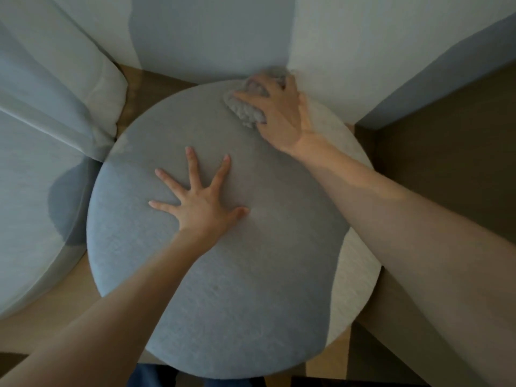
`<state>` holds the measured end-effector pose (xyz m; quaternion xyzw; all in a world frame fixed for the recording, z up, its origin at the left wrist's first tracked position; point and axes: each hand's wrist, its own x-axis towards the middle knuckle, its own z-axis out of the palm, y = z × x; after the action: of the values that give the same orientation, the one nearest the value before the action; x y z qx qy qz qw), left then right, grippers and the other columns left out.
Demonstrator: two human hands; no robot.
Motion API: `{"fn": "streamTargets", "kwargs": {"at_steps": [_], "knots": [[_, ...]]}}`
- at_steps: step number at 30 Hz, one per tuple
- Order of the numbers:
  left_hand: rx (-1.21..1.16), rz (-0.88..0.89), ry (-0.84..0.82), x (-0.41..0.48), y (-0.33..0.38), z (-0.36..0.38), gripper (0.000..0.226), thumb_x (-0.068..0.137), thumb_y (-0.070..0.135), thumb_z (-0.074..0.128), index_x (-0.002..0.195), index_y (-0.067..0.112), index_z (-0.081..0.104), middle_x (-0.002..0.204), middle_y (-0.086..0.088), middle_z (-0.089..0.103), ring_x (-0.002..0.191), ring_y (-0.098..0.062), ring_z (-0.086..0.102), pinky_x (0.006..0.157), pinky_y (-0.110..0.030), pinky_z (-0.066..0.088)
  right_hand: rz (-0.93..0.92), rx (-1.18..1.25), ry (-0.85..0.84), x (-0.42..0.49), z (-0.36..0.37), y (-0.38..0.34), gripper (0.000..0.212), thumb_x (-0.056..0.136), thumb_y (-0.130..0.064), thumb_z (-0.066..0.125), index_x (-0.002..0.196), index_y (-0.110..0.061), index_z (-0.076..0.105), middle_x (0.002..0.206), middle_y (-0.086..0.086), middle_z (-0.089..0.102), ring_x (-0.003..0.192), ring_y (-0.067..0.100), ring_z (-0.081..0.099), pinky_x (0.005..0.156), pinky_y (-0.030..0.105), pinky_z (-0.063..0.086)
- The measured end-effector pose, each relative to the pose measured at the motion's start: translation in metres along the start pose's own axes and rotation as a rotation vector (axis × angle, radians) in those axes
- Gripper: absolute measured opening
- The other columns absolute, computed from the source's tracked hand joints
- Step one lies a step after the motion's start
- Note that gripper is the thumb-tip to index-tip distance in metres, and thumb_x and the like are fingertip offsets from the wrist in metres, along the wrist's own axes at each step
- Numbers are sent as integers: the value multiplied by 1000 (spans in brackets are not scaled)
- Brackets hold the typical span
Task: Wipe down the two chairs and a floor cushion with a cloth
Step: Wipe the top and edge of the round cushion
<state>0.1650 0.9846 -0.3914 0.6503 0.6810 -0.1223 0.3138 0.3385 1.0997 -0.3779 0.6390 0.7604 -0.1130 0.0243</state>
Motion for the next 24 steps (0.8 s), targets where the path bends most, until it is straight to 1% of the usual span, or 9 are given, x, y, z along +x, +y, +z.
{"fn": "streamTargets", "kwargs": {"at_steps": [3,5,6,9,13,16,18,22,24], "knots": [[8,-4,8,0,0,1,101,69,70,64,137,64,-11,148,9,-42,132,-49,-36,93,-83,-1,-10,-20,12,6,11,11,50,96,-24,42,139,-49,41,153,-9,30,132,30,31,103,35,32],[5,-2,0,1,0,0,101,70,70,63,137,64,-12,147,9,-43,132,-48,-36,94,-82,-1,-4,-10,14,-6,12,33,46,98,-25,40,140,-44,42,153,-6,33,128,29,36,103,37,32],[6,-2,-5,0,0,0,101,70,70,63,137,64,-12,147,9,-43,132,-48,-37,94,-82,-2,24,-10,20,-15,13,45,47,98,-23,44,140,-42,43,152,-4,33,127,31,37,103,38,33],[17,0,-5,-2,1,-2,101,71,70,62,138,63,-13,147,8,-43,132,-49,-36,95,-82,-1,236,4,60,-57,15,77,55,91,-10,55,140,-35,46,152,2,34,127,35,35,105,40,34],[18,-7,7,-3,1,-1,101,70,71,62,139,62,-11,148,7,-41,133,-49,-34,95,-82,-1,503,166,117,-126,23,90,60,88,-8,58,142,-32,44,153,8,31,130,41,29,108,41,30],[21,-13,15,-3,1,0,101,69,71,63,139,63,-9,149,8,-40,134,-48,-32,95,-82,-1,634,281,177,-185,39,77,61,89,-7,59,142,-33,43,154,9,25,133,37,25,112,42,29],[24,-20,19,-2,2,0,100,69,71,64,138,63,-8,150,9,-39,135,-48,-31,95,-82,0,713,331,227,-221,50,58,61,89,-6,61,141,-33,44,152,11,24,133,34,25,112,41,28],[29,-33,15,-2,2,0,100,67,71,66,138,65,-5,151,10,-36,136,-48,-30,94,-83,0,801,424,292,-281,61,13,64,83,-1,67,138,-27,49,146,12,29,134,28,29,114,29,23],[26,-38,7,-2,3,-1,101,67,71,67,138,65,-5,151,11,-35,136,-48,-30,94,-83,0,839,477,261,-305,63,-6,67,79,2,70,137,-25,49,146,9,24,135,24,28,114,27,24]]}}
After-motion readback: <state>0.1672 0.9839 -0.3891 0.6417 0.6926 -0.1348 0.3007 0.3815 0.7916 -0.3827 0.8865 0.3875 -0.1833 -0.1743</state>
